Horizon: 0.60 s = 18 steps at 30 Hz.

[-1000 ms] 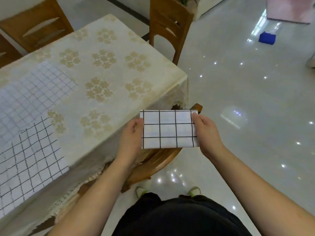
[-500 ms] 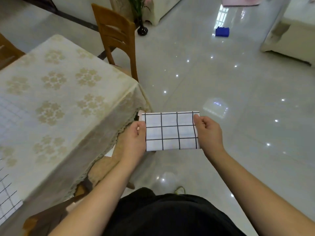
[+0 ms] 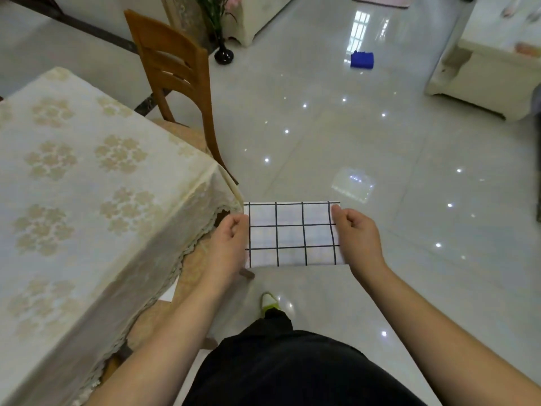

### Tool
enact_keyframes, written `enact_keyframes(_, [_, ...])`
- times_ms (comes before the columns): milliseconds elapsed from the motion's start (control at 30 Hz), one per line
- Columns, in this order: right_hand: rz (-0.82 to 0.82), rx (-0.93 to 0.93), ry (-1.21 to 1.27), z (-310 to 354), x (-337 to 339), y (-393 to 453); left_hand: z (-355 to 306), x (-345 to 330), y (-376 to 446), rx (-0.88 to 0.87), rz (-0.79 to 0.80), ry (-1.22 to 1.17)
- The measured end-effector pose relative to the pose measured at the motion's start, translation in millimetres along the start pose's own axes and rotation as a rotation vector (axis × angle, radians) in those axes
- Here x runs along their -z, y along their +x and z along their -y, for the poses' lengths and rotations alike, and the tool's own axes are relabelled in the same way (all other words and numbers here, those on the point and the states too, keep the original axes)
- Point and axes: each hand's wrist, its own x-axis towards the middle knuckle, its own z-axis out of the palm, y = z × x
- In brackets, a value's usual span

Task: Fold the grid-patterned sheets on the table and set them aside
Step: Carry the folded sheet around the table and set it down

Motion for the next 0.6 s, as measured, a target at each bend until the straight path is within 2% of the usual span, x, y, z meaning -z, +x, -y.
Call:
enact_keyframes(200, [0.037, -0.071, 0.102, 19.8, -13.0, 46.0, -19.8, -2.7, 54.9, 0.021, 0.017, -0.006])
enact_keyframes(333, [0.183, -0.159, 0.276, 33.6, -16.3, 63.2, -30.9, -4.5, 82.3, 0.059, 0.014, -0.026])
enact_keyframes(433, [0.265, -0.180, 0.310, 35.6, -20.8, 74.9, -33.2, -3.6, 96.8, 0.081, 0.010, -0.090])
enact_keyframes(600, [0.278, -0.146, 0.271, 44.3, -30.5, 101.5, -27.2, -0.6, 116.3, 0.102, 0.093, -0.159])
